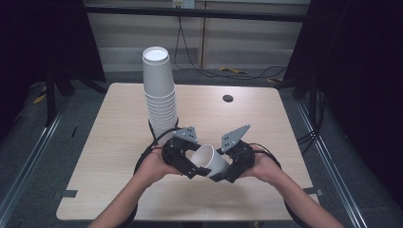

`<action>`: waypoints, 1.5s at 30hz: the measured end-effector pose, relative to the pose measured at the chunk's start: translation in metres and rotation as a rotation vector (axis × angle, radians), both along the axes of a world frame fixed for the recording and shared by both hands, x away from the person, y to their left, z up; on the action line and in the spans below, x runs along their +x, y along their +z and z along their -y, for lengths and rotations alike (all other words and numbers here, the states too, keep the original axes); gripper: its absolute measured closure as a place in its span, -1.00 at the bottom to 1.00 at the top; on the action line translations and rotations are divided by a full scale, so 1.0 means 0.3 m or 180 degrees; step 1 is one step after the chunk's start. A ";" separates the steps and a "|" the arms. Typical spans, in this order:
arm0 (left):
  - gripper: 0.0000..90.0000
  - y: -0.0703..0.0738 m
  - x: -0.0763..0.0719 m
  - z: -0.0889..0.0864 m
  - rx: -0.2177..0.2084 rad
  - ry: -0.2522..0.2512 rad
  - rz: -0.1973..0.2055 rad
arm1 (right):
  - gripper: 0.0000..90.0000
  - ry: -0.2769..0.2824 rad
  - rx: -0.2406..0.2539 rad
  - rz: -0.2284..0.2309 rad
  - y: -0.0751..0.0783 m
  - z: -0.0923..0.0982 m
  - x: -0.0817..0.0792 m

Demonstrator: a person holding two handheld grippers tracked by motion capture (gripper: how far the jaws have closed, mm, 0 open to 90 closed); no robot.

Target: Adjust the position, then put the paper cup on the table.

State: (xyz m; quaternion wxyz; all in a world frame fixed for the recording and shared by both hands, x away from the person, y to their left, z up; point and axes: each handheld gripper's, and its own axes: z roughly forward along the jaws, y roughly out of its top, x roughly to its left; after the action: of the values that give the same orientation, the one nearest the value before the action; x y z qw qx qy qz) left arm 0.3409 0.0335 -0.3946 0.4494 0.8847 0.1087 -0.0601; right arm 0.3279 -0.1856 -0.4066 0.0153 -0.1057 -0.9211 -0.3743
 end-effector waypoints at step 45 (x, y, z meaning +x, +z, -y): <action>-0.80 -0.015 -0.001 0.011 0.1097 -0.0044 0.0278 | -0.70 -0.1254 -0.0111 0.0152 -0.256 0.211 0.030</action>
State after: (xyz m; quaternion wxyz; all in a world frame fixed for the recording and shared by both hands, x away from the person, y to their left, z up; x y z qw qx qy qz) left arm 0.3405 0.0303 -0.3992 0.2950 0.9511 0.0917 -0.0052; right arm 0.3369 -0.2489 -0.4833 -0.0818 -0.2752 -0.8891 -0.3565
